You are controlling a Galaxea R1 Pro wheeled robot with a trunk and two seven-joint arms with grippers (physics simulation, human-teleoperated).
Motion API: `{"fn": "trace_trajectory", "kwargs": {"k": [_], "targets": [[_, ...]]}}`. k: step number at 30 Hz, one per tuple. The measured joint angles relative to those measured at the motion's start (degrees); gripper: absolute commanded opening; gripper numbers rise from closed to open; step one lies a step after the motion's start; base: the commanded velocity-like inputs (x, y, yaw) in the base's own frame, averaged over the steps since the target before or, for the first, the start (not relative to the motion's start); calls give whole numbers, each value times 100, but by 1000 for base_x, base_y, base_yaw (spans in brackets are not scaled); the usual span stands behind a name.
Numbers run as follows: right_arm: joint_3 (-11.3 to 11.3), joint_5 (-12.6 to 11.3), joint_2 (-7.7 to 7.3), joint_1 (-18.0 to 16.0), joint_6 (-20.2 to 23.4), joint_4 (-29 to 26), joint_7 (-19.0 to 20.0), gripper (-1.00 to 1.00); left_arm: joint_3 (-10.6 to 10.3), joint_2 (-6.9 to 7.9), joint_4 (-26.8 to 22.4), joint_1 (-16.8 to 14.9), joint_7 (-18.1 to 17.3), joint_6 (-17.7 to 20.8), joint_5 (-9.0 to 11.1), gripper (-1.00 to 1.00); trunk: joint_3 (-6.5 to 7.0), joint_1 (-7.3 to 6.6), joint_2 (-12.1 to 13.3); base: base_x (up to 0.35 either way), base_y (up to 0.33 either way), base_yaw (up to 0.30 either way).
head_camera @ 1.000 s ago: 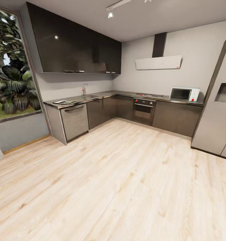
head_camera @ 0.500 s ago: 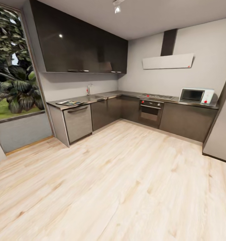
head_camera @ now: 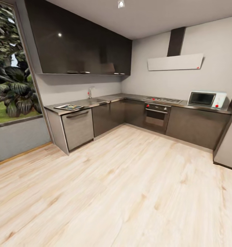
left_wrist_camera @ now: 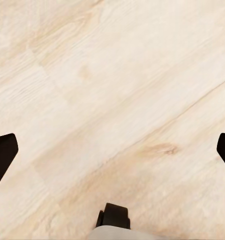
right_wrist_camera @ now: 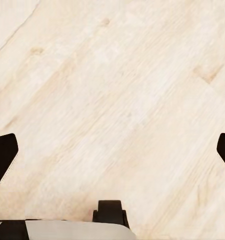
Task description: Pick up the poster from the kitchen countertop and hang it on one of the wall nails in the kitchen.
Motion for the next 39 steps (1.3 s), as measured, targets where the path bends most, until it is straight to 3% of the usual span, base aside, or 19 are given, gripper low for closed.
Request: {"fn": "trace_trajectory", "kwargs": {"k": [14, 39], "targets": [[0, 0, 0, 0, -7, -8, 0, 100, 0, -2, 0, 0, 0, 0, 0, 100, 0, 0, 0, 340, -1, 27], [0, 0, 9, 0, -18, -17, -8, 100, -1, -1, 0, 0, 0, 0, 0, 100, 0, 0, 0, 340, -82, 271]]}}
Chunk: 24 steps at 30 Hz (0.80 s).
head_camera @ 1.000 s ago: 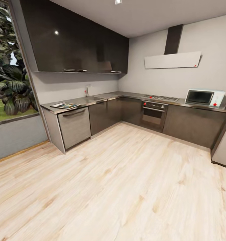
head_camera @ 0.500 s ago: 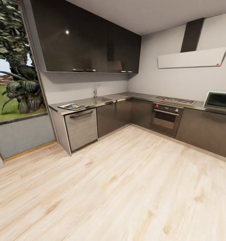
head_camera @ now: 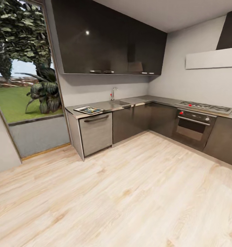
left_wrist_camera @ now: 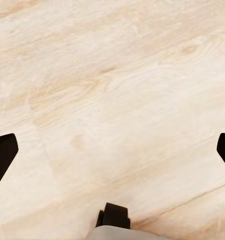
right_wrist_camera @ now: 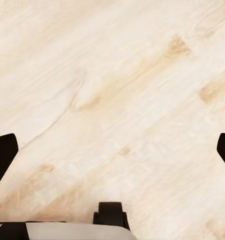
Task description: Pick up the poster from the kitchen countertop and hang it on one of the wall nails in the kitchen.
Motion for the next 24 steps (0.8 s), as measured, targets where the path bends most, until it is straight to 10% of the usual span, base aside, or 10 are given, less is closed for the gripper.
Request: {"fn": "trace_trajectory", "kwargs": {"k": [24], "targets": [[-5, 0, -6, 0, 7, 6, 6, 100, 1, 1, 0, 0, 0, 0, 0, 100, 0, 0, 0, 340, -3, 227]]}}
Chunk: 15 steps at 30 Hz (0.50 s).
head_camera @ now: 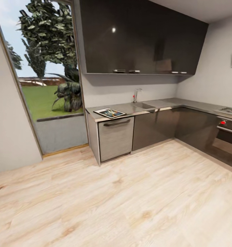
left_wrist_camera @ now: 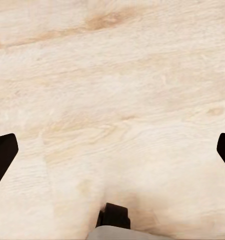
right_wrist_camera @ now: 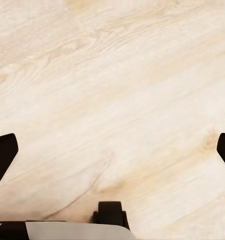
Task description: Pick up the poster from the kitchen countertop and hang it on one of the wall nails in the kitchen.
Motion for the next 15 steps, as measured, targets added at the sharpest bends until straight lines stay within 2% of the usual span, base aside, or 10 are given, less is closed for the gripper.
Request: {"fn": "trace_trajectory", "kwargs": {"k": [15], "targets": [[5, 0, -11, 0, 1, 2, 2, 100, 0, 0, 0, 0, 0, 0, 0, 100, 0, 0, 0, 340, 0, 4]]}}
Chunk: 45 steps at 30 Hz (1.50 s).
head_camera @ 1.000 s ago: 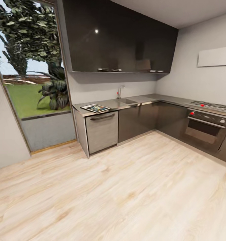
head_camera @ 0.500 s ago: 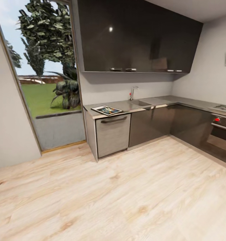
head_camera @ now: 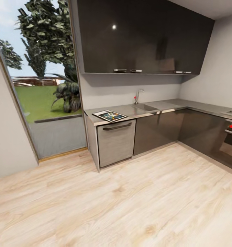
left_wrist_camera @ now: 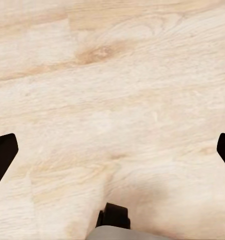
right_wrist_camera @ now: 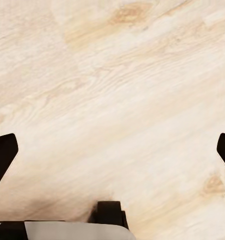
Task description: Pick up the poster from the kitchen countertop and hang it on one of the wall nails in the kitchen.
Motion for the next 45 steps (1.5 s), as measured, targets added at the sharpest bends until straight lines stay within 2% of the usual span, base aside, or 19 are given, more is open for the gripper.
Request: {"fn": "trace_trajectory", "kwargs": {"k": [28, 45], "targets": [[0, 0, 9, 0, 0, 0, 0, 100, 0, 0, 0, 0, 0, -1, 0, 100, 0, 0, 0, 340, -3, 0], [0, 0, 9, 0, 0, 0, 0, 100, 0, 0, 1, 0, -3, 0, 0, 100, 0, 0, 0, 340, -113, 0]]}}
